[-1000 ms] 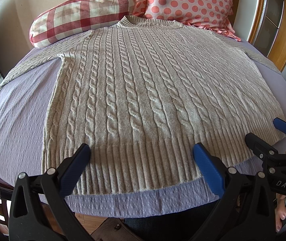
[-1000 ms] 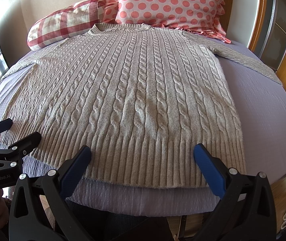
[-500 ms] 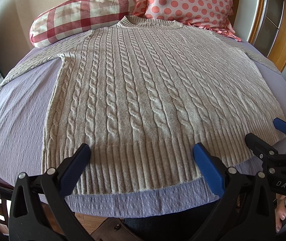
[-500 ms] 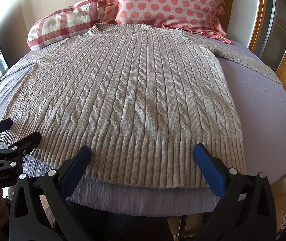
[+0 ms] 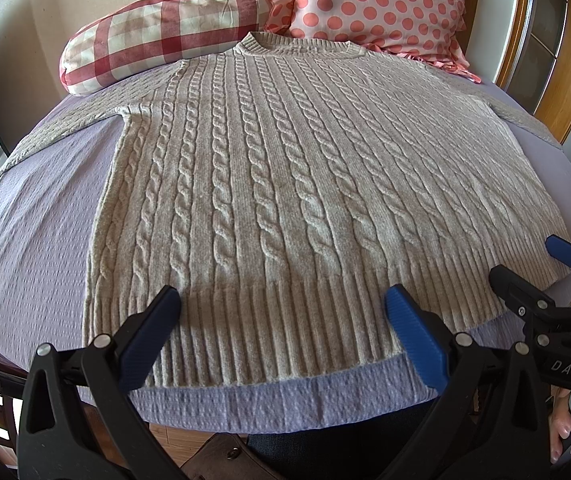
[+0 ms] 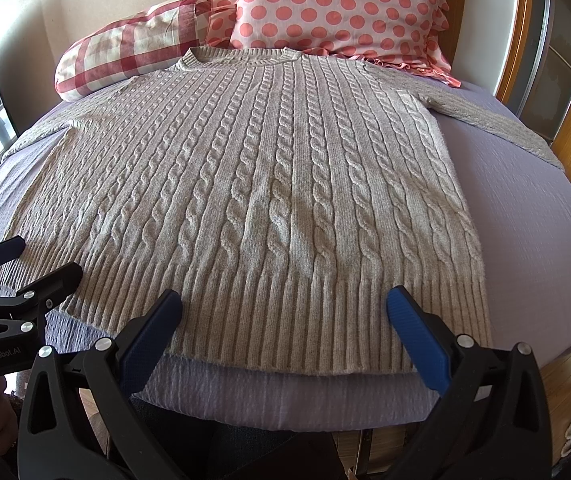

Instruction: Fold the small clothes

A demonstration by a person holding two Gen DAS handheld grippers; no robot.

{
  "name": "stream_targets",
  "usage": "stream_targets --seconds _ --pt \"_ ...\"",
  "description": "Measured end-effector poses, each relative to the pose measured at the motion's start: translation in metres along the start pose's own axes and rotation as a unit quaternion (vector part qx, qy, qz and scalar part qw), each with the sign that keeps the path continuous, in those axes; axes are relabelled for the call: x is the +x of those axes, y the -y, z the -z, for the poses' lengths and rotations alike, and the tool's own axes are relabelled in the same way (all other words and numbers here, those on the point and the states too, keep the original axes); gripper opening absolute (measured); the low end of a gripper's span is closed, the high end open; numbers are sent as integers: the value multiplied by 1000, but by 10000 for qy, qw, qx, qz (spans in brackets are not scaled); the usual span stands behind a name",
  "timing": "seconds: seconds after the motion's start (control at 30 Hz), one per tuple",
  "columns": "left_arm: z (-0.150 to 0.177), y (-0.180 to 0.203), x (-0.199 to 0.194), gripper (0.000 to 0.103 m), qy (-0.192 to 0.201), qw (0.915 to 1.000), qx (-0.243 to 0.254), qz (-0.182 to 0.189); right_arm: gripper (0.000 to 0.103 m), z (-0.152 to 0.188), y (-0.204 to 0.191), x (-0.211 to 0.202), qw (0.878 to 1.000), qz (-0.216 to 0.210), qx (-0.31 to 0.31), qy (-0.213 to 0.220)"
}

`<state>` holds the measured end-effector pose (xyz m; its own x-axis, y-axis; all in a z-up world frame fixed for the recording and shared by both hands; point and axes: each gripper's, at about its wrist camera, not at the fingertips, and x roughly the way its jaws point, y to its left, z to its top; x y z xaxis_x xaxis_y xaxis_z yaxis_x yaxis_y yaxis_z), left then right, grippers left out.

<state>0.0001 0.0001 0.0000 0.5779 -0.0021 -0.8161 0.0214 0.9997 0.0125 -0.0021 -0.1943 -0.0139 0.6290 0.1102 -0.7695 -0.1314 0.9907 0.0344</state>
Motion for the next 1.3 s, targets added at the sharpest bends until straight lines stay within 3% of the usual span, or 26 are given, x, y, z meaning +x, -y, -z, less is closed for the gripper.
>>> stream_targets --seconds 0.5,0.67,0.77,0.87,0.97,1.03,1.17,1.3 --pt "0 0 0 101 6 10000 0 -1 102 1 1 2 10000 2 3 26" --pt "5 1 -5 101 129 9999 -42 -82 102 3 5 0 9978 -315 -285 516" --pt "9 -1 -8 101 274 9996 -10 -79 102 -10 37 -10 9968 -432 8 670" --pt "3 -3 -7 101 253 9997 -4 5 102 -41 108 -25 9895 -407 932 1023" --pt "-4 -14 -8 101 324 9985 -208 394 102 -72 197 -27 9704 -432 2059 1183" --pt "-11 -24 -11 101 453 9955 -441 706 99 -88 257 -19 9511 -403 2812 1210" --pt "-25 -45 -18 101 873 9890 -838 856 62 -104 357 13 9046 -38 4133 1041" --pt "-41 -60 -24 101 1293 9816 -1095 880 50 -108 427 53 8595 170 5030 895"
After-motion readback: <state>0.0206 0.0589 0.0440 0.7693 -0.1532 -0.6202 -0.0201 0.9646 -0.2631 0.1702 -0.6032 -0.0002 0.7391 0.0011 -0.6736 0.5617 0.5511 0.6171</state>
